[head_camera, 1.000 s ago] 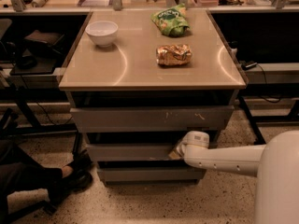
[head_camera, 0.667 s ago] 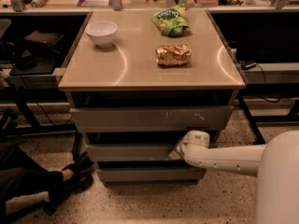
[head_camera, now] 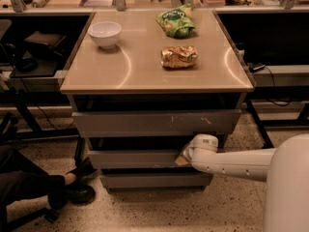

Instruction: Open middle drawer

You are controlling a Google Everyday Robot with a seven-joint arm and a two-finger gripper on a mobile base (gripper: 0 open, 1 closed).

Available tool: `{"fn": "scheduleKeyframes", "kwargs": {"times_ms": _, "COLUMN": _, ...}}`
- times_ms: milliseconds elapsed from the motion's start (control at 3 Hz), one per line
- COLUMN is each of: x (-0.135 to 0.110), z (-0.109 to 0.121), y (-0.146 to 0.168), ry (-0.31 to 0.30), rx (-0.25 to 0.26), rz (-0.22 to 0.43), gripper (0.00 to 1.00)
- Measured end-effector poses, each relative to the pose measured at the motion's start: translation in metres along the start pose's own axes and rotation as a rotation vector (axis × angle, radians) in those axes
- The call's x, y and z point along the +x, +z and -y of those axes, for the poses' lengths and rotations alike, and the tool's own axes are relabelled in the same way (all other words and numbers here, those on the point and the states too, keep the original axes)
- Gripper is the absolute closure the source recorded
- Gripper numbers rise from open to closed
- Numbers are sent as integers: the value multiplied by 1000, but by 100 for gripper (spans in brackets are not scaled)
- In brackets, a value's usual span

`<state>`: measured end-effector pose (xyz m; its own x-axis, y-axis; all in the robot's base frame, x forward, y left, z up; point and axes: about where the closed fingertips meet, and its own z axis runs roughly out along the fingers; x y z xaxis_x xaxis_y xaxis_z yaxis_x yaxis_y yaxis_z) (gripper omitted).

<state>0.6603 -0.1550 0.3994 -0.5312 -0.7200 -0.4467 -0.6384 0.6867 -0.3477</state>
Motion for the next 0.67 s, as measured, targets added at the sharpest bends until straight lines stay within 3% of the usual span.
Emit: {"fn": "scheduleKeyframes", "kwargs": {"times_ms": 667, "x": 2, "z": 7, "y": -15, "ry": 5, "rx": 25, "rz": -3, "gripper": 100}}
